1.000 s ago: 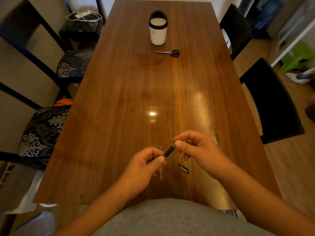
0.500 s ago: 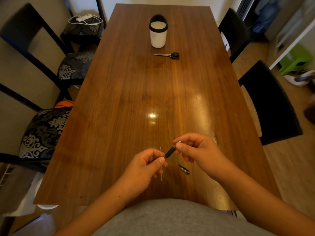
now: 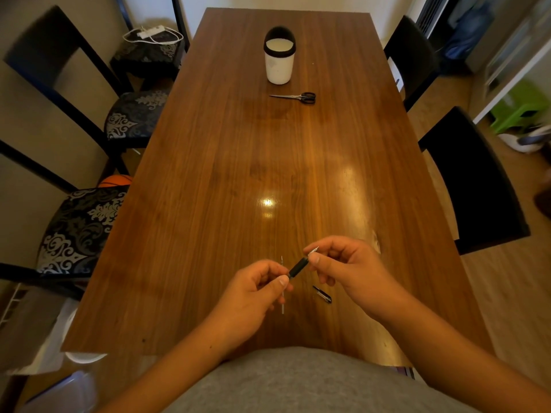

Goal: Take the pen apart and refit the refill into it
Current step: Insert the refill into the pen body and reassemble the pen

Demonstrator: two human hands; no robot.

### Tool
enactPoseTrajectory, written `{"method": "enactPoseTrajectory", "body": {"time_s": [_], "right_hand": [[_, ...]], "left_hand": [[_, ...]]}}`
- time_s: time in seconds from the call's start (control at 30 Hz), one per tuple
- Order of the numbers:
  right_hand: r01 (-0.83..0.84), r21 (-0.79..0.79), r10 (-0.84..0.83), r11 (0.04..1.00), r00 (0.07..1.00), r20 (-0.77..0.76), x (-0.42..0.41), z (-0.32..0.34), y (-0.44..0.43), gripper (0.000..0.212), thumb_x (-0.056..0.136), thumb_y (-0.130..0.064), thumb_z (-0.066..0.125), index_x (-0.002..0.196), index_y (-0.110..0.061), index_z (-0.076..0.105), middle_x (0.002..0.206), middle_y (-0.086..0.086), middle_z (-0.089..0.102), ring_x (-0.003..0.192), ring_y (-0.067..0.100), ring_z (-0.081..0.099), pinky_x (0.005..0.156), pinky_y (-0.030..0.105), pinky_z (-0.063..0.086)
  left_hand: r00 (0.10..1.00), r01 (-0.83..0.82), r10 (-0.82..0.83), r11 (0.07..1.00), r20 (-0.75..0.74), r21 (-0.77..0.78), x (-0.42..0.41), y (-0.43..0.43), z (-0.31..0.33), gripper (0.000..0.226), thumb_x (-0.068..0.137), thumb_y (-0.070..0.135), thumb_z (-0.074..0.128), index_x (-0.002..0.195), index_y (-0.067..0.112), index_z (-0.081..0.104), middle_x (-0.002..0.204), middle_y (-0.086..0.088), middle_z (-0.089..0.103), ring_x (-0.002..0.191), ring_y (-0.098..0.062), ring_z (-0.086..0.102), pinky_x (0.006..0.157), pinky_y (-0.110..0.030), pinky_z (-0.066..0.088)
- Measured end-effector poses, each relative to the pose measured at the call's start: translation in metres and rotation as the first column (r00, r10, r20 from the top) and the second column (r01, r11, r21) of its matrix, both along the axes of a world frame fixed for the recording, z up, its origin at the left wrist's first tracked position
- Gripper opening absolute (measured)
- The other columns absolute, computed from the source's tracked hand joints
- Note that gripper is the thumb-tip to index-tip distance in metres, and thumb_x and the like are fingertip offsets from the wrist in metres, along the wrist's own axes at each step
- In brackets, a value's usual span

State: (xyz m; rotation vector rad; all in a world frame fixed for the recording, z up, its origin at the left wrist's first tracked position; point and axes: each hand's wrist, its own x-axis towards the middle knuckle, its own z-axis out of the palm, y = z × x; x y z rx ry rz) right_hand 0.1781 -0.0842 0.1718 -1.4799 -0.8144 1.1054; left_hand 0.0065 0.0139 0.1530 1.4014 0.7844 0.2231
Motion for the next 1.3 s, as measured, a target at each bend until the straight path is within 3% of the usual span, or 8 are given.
{"method": "enactPoseTrajectory", "body": {"time_s": [0.17, 0.33, 0.6, 0.73, 0.9, 1.03, 1.17, 1.3], "right_hand": [[0.030, 0.002, -0.030, 1.000, 0.999, 0.025, -0.003, 0.000, 0.001, 0.008, 0.075, -0.034, 0.070, 0.074, -0.026, 0.071, 0.060, -0.002, 0.066, 0.054, 0.007, 0.059, 0.051, 0.017, 0.048], [0.011, 0.011, -0.011, 1.000, 1.000, 0.010, -0.001, -0.001, 0.000, 0.015, 0.077, -0.033, 0.068, 0.090, -0.026, 0.074, 0.066, -0.006, 0.068, 0.058, 0.007, 0.061, 0.053, 0.016, 0.049], [0.038, 0.009, -0.038, 0.999, 0.996, 0.078, -0.001, -0.004, 0.002, 0.011, 0.074, -0.038, 0.071, 0.077, -0.028, 0.072, 0.060, -0.005, 0.065, 0.055, 0.006, 0.059, 0.052, 0.016, 0.047], [0.028, 0.018, -0.028, 0.999, 0.999, 0.041, 0.000, -0.005, -0.001, 0.012, 0.077, -0.033, 0.069, 0.085, -0.027, 0.075, 0.066, -0.004, 0.069, 0.058, 0.006, 0.061, 0.053, 0.015, 0.048], [0.044, -0.003, -0.044, 0.999, 0.998, 0.045, 0.000, -0.005, 0.000, 0.016, 0.087, -0.015, 0.066, 0.077, -0.025, 0.074, 0.065, 0.001, 0.071, 0.056, 0.009, 0.062, 0.051, 0.017, 0.049], [0.139, 0.003, -0.138, 0.990, 0.988, -0.071, -0.006, -0.008, 0.004, 0.022, 0.089, -0.010, 0.064, 0.070, -0.020, 0.069, 0.059, 0.001, 0.068, 0.052, 0.009, 0.060, 0.052, 0.019, 0.049], [0.233, -0.003, -0.231, 0.972, 0.962, -0.143, -0.010, -0.011, 0.013, 0.025, 0.091, -0.011, 0.061, 0.067, -0.015, 0.064, 0.058, -0.001, 0.065, 0.052, 0.010, 0.059, 0.056, 0.024, 0.049], [0.257, -0.021, -0.257, 0.966, 0.951, -0.174, -0.008, -0.019, 0.017, 0.021, 0.091, -0.018, 0.062, 0.071, -0.016, 0.068, 0.061, -0.001, 0.068, 0.054, 0.008, 0.060, 0.055, 0.021, 0.050]], "left_hand": [[1.000, 0.001, -0.001, 1.000, -0.003, 0.020, -0.001, -0.001, 0.003, 0.009, 0.091, 0.003, 0.058, 0.097, 0.006, 0.064, 0.069, 0.006, 0.067, 0.063, -0.006, 0.058, 0.055, -0.015, 0.047], [1.000, 0.005, -0.004, 0.999, -0.016, 0.044, 0.000, -0.002, 0.007, 0.013, 0.093, 0.002, 0.052, 0.100, 0.002, 0.063, 0.077, 0.001, 0.068, 0.064, -0.007, 0.058, 0.056, -0.017, 0.045], [1.000, 0.003, -0.003, 0.998, -0.009, 0.055, 0.001, -0.003, 0.010, 0.012, 0.092, 0.001, 0.055, 0.101, -0.002, 0.062, 0.076, 0.000, 0.064, 0.064, -0.006, 0.057, 0.057, -0.016, 0.045], [1.000, 0.016, -0.015, 0.998, -0.011, 0.054, 0.000, -0.002, 0.008, 0.013, 0.093, 0.002, 0.053, 0.101, -0.002, 0.062, 0.075, 0.000, 0.065, 0.065, -0.008, 0.057, 0.056, -0.015, 0.045], [0.999, 0.029, -0.028, 0.997, -0.015, 0.069, 0.000, -0.003, 0.003, 0.009, 0.092, 0.004, 0.057, 0.096, 0.006, 0.064, 0.072, 0.002, 0.063, 0.063, -0.004, 0.057, 0.058, -0.016, 0.046], [0.998, -0.041, 0.048, 0.970, -0.026, 0.239, 0.005, -0.002, -0.004, 0.013, 0.088, 0.008, 0.063, 0.084, 0.021, 0.065, 0.073, 0.005, 0.059, 0.064, -0.001, 0.052, 0.059, -0.020, 0.044], [0.995, -0.068, 0.100, 0.845, -0.031, 0.530, 0.012, -0.001, -0.008, 0.014, 0.086, 0.017, 0.065, 0.083, 0.030, 0.061, 0.076, 0.011, 0.060, 0.069, -0.001, 0.055, 0.060, -0.016, 0.044], [0.995, -0.052, 0.095, 0.788, -0.037, 0.614, 0.012, 0.003, -0.010, 0.009, 0.087, 0.023, 0.063, 0.088, 0.032, 0.061, 0.080, 0.013, 0.059, 0.073, -0.003, 0.057, 0.060, -0.018, 0.044]]}}
